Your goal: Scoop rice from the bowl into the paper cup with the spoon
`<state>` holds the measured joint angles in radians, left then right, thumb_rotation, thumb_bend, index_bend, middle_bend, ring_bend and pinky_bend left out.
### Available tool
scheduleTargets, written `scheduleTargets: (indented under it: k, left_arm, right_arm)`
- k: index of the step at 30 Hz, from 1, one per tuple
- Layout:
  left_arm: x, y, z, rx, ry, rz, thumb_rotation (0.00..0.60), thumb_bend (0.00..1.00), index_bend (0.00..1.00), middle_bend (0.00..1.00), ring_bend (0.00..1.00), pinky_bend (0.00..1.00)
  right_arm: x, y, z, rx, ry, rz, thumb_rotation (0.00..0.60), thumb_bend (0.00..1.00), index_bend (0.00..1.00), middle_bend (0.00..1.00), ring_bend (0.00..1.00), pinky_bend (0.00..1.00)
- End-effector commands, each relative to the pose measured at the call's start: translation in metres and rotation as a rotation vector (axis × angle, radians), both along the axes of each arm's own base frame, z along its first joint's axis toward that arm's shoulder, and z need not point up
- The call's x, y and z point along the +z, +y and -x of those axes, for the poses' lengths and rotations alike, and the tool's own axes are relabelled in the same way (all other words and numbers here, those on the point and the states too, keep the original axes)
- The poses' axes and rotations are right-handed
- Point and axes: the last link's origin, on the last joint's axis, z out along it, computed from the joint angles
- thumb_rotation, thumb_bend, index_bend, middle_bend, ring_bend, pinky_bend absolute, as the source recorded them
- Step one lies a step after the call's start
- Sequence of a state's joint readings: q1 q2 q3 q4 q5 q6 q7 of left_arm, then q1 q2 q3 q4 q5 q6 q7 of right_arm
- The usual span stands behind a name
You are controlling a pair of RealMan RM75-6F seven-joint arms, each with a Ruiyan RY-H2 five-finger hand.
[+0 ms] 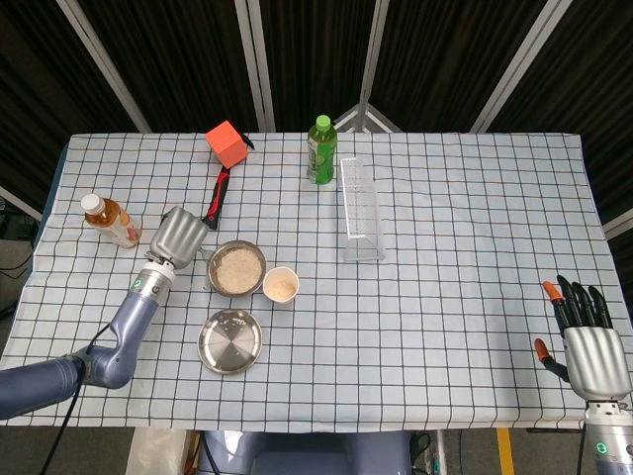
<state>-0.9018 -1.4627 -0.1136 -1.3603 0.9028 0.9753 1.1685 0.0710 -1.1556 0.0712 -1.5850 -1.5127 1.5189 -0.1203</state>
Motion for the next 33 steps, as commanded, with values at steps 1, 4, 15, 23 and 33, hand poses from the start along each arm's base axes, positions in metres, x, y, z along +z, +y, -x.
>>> scheduleTargets:
  k: [1, 4, 15, 23, 33]
  left_arm:
    - [-0.006, 0.005, -0.004, -0.041, 0.05, -0.005, 0.6, 0.48, 0.59, 0.99, 0.98, 1.0]
    - [-0.01, 0.009, -0.009, -0.057, 0.058, -0.007, 0.6, 0.48, 0.59, 0.99, 0.98, 1.0]
    - [-0.022, 0.014, -0.025, -0.127, 0.085, -0.015, 0.6, 0.48, 0.6, 0.99, 0.98, 1.0]
    - [-0.027, 0.014, -0.029, -0.201, 0.172, -0.006, 0.6, 0.48, 0.6, 0.99, 0.98, 1.0]
    - [-0.041, 0.007, -0.022, -0.251, 0.249, 0.035, 0.6, 0.48, 0.6, 0.99, 0.98, 1.0]
  right_arm:
    - [0.0, 0.0, 0.0, 0.001, -0.001, 0.001, 0.6, 0.38, 0.0, 0.0, 0.0, 0.0]
    - [0.0, 0.0, 0.0, 0.003, -0.002, 0.003, 0.6, 0.38, 0.0, 0.0, 0.0, 0.0]
    - [0.0, 0.0, -0.001, 0.009, 0.001, 0.007, 0.6, 0.38, 0.0, 0.0, 0.0, 0.0]
    - [0.001, 0.0, -0.001, 0.01, 0.0, 0.009, 0.6, 0.38, 0.0, 0.0, 0.0, 0.0]
    - [0.0, 0.0, -0.001, 0.013, -0.004, 0.014, 0.6, 0.38, 0.0, 0.0, 0.0, 0.0]
